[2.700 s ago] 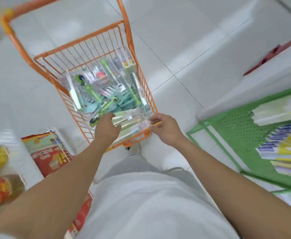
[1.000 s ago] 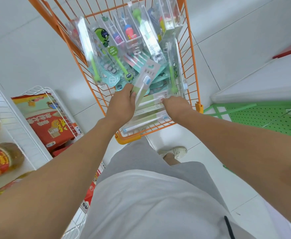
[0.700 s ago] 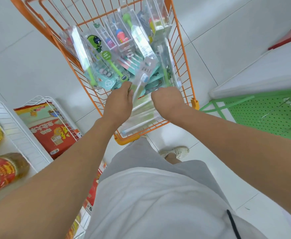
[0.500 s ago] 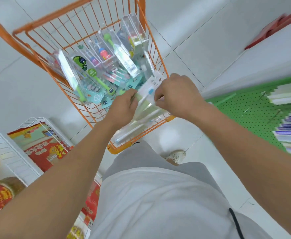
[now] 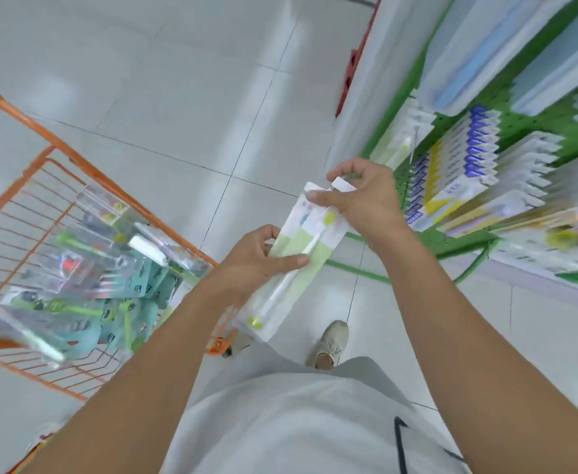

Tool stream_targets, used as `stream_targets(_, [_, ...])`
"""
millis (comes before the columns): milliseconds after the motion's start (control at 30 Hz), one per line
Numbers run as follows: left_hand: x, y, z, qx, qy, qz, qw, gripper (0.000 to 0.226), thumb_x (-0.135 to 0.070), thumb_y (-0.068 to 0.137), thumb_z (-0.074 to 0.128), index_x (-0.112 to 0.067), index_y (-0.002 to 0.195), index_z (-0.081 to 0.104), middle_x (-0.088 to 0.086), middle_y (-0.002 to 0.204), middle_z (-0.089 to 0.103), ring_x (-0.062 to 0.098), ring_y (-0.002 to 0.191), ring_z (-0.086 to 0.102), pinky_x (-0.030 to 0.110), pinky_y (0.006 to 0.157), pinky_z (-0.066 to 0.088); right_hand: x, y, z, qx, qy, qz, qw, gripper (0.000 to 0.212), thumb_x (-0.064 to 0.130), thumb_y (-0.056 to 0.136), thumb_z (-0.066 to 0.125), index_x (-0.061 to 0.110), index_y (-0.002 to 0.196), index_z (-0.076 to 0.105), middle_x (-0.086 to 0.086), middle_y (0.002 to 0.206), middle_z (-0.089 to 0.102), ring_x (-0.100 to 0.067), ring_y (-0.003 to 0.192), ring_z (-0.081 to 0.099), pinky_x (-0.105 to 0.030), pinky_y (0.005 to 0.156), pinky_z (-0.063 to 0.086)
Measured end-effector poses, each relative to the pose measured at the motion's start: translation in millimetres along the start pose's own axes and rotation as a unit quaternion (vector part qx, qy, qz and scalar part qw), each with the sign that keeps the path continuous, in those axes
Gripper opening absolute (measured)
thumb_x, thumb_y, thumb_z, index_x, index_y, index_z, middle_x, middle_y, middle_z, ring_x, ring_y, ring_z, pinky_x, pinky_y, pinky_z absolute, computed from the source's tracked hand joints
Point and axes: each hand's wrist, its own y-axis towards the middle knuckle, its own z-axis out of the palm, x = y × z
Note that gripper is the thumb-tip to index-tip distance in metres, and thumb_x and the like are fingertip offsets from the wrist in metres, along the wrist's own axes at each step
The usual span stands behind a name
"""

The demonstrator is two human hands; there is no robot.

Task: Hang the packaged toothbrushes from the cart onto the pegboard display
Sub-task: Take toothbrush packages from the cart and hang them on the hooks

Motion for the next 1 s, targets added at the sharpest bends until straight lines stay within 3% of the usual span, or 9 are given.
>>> stream_targets(100, [-18.9, 19.4, 38.9, 0.007, 0.022, 0.001, 1.000, 0.053, -0.028, 0.070, 0.090, -0.016, 0.113, 0.062, 0.006, 0.104, 0.076, 0.025, 0.093, 0.074, 0.041, 0.086, 0.057, -19.6, 1.6, -35.6, -0.097, 0.092, -0.011, 0.991, 0.045, 0.022, 0.066, 0.094, 0.019, 0.101, 0.067, 0.004, 0.080, 0.060, -0.013, 0.071, 0.063, -0.032, 0.061, 0.053])
stream_targets(167, [-28.0, 32.0, 64.3, 0.000, 0.042, 0.029, 0.999, 0.047, -0.018, 0.077, 0.087, -0.017, 0.118, 0.064, 0.001, 0.110, 0.076, 0.019, 0.101, 0.073, 0.032, 0.088, 0.057, -38.5, 5.7, -59.0, -0.151, 0.136, 0.015, 0.979, 0.039, 0.030, 0.075, 0.088, 0.018, 0.105, 0.066, 0.004, 0.085, 0.058, -0.013, 0.078, 0.063, -0.038, 0.071, 0.059])
stream_targets(267, [-33.2, 47.0, 97.0, -0.027, 0.065, 0.053, 0.996, 0.037, -0.014, 0.079, 0.084, -0.017, 0.113, 0.069, -0.004, 0.103, 0.077, 0.007, 0.092, 0.073, 0.013, 0.072, 0.053, -63.7, 8.8, -93.8, -0.062, 0.216, 0.102, 0.969, 0.015, 0.020, 0.092, 0.074, 0.008, 0.099, 0.067, -0.014, 0.091, 0.072, -0.028, 0.085, 0.070, -0.051, 0.085, 0.060])
stream_targets(367, [-28.2, 61.5, 121.3, -0.095, 0.048, 0.047, 0.993, 0.014, -0.020, 0.086, 0.078, -0.018, 0.098, 0.072, -0.008, 0.086, 0.077, 0.004, 0.075, 0.070, 0.011, 0.061, 0.050, -78.3, 13.7, -119.6, 0.007, 0.243, 0.131, 0.961, 0.012, 0.012, 0.097, 0.066, 0.007, 0.086, 0.066, -0.016, 0.089, 0.075, -0.032, 0.085, 0.071, -0.037, 0.074, 0.062])
stream_targets(500, [-22.6, 70.4, 125.8, -0.180, 0.095, 0.053, 0.978, 0.032, -0.038, 0.100, 0.058, -0.014, 0.080, 0.060, -0.006, 0.064, 0.056, 0.007, 0.058, 0.053, 0.016, 0.056, 0.043, -82.8, 35.3, -130.7, -0.022, 0.235, 0.122, 0.964, 0.007, 0.008, 0.097, 0.064, 0.003, 0.098, 0.068, -0.015, 0.093, 0.073, -0.029, 0.083, 0.069, -0.038, 0.074, 0.063])
stream_targets(600, [-23.6, 69.5, 117.6, -0.178, 0.168, 0.078, 0.966, 0.042, -0.032, 0.105, 0.049, -0.003, 0.077, 0.037, -0.016, 0.046, 0.039, 0.002, 0.043, 0.037, 0.013, 0.048, 0.031, -82.3, 53.0, -125.0, -0.021, 0.208, 0.111, 0.972, 0.010, 0.007, 0.098, 0.063, 0.009, 0.089, 0.069, -0.015, 0.091, 0.073, -0.028, 0.080, 0.071, -0.043, 0.076, 0.063])
stream_targets(733, [-25.7, 73.8, 97.6, -0.191, 0.199, 0.076, 0.958, 0.020, -0.031, 0.104, 0.050, -0.019, 0.088, 0.055, -0.015, 0.063, 0.053, -0.001, 0.059, 0.051, 0.008, 0.055, 0.037, -94.4, 74.0, -114.4, -0.058, 0.177, 0.125, 0.975, 0.014, 0.005, 0.096, 0.064, 0.012, 0.084, 0.069, -0.017, 0.089, 0.072, -0.028, 0.078, 0.070, -0.042, 0.069, 0.062])
stream_targets(867, [-27.7, 83.9, 81.1, -0.156, 0.202, 0.077, 0.964, 0.023, -0.029, 0.101, 0.058, -0.028, 0.079, 0.051, -0.011, 0.063, 0.046, 0.002, 0.053, 0.044, 0.014, 0.052, 0.033, -115.1, 90.9, -104.7, -0.095, 0.132, 0.129, 0.978, 0.020, 0.016, 0.091, 0.071, 0.007, 0.073, 0.066, -0.015, 0.078, 0.067, -0.024, 0.073, 0.062, -0.064, 0.077, 0.058])
stream_targets(1000, [-24.6, 91.6, 76.8, -0.126, 0.186, 0.079, 0.971, 0.023, -0.030, 0.098, 0.063, -0.017, 0.080, 0.056, -0.004, 0.064, 0.045, 0.005, 0.055, 0.039, 0.017, 0.053, 0.032, -106.5, 107.1, -96.8, -0.164, 0.105, 0.137, 0.971, 0.041, 0.024, 0.093, 0.070, 0.018, 0.058, 0.050, -0.001, 0.061, 0.051, -0.018, 0.062, 0.047, -0.039, 0.067, 0.052])
